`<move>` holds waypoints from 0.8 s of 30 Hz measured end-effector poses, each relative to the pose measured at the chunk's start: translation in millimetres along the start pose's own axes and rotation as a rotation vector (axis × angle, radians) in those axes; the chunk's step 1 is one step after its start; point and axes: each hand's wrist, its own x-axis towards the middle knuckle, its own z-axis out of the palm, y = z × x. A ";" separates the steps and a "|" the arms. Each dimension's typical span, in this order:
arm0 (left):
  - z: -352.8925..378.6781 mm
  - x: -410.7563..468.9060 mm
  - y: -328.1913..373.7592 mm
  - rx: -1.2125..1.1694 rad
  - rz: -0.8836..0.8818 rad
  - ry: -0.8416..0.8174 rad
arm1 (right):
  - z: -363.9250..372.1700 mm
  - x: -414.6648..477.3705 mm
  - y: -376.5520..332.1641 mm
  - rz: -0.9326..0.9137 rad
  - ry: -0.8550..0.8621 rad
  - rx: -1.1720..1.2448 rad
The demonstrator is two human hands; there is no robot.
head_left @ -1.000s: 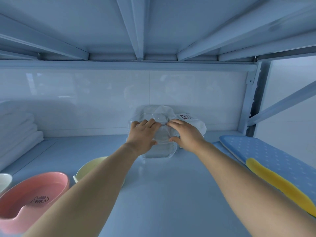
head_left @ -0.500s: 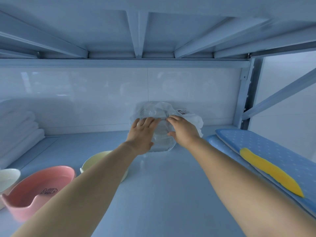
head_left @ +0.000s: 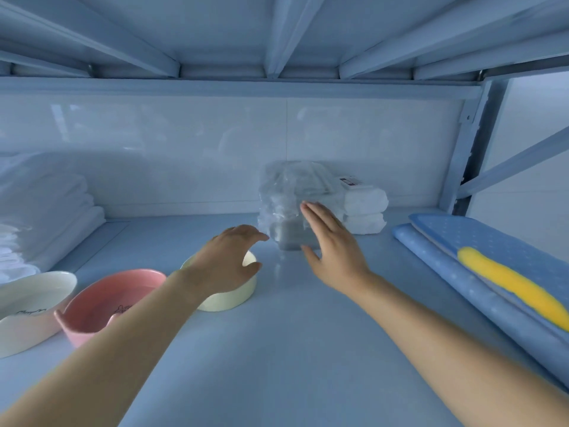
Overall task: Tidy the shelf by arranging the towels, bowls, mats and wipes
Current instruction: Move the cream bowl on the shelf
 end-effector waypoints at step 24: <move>-9.5 -42.0 3.1 -0.220 0.042 -0.259 | -14.4 -24.0 -38.6 0.101 -0.492 0.131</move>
